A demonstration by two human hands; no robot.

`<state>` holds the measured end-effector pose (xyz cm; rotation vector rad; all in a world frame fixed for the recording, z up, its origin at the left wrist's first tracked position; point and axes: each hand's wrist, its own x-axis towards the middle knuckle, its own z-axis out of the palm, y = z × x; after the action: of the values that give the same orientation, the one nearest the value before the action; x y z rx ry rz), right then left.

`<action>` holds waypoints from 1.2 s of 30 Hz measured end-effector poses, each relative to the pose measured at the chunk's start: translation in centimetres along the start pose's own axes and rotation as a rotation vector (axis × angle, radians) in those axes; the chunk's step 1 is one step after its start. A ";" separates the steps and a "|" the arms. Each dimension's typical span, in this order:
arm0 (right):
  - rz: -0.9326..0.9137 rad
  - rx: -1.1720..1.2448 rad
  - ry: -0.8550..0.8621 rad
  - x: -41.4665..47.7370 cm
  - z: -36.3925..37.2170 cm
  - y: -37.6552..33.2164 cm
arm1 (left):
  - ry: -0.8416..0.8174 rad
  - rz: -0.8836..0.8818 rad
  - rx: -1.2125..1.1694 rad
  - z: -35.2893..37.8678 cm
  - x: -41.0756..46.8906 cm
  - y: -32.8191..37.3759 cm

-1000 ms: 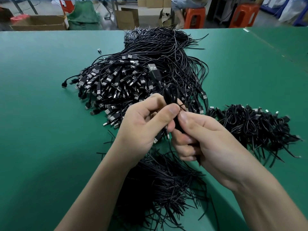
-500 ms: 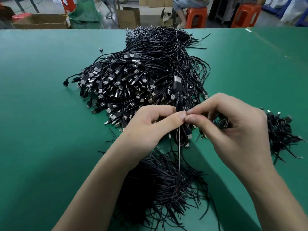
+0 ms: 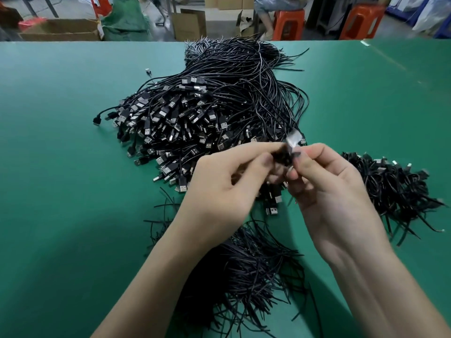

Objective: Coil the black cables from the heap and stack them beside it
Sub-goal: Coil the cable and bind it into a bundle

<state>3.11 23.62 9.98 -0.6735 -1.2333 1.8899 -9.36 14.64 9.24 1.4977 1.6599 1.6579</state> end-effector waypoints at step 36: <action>-0.010 -0.057 0.064 -0.6 1.0 0.4 | 0.041 -0.335 -0.312 -0.4 0.7 -1.3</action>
<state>2.55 22.49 9.99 -0.7513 -1.2512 1.8170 -10.46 15.29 8.50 0.9851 1.4894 1.6720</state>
